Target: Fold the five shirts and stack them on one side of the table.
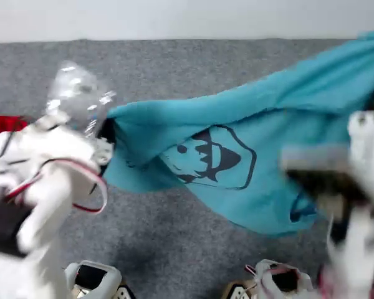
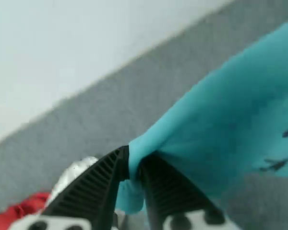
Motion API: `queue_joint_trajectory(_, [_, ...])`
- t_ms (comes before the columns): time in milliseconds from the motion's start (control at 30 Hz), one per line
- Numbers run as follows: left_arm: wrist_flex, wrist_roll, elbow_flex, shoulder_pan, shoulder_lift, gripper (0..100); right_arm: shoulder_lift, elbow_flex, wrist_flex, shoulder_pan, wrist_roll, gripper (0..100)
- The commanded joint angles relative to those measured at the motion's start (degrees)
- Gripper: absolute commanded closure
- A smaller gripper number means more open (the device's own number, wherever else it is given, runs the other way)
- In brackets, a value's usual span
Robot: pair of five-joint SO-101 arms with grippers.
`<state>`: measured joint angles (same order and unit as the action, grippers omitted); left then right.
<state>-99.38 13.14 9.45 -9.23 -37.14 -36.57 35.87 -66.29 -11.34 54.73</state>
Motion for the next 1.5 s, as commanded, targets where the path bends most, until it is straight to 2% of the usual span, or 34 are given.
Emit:
queue_joint_trajectory(0, [-0.88, 1.05, -9.8, -0.53, 0.09, 100, 7.16, 0.09, -5.58, 3.21, 0.35, 98.8])
queue_joint_trajectory(233, [4.22, 8.97, -32.84, -0.18, 0.09, 100, 22.2, -0.26, -20.26, 9.36, 0.18, 98.8])
queue_joint_trajectory(433, [20.4, 8.79, -48.31, 1.49, 0.09, 99, 34.95, -0.53, -23.08, 10.51, -5.1, 98.8])
queue_joint_trajectory(567, [22.24, 8.7, -45.41, 5.19, 0.09, 93, 41.8, -0.53, -22.99, 10.42, -7.38, 98.8])
queue_joint_trajectory(700, [16.18, 8.62, -39.52, 5.89, 0.09, 84, 45.76, -0.44, -22.99, 10.68, -10.46, 98.8])
queue_joint_trajectory(933, [10.2, 8.7, -33.54, 5.54, 0.09, 84, 48.48, -0.44, -22.37, 12.18, -10.9, 98.8])
queue_joint_trajectory(1133, [3.96, 8.7, -33.45, -5.98, 0.09, 84, 50.42, -0.44, -19.3, 12.7, -10.9, 98.8])
queue_joint_trajectory(1267, [10.9, 8.62, -41.45, -7.3, 0.97, 85, 50.24, -0.44, -19.56, 12.7, -13.27, 98.9])
queue_joint_trajectory(1467, [25.58, 8.7, -49.1, -0.79, 15.03, 80, 50.07, -0.44, -20.35, 12.44, -14.07, 98.9])
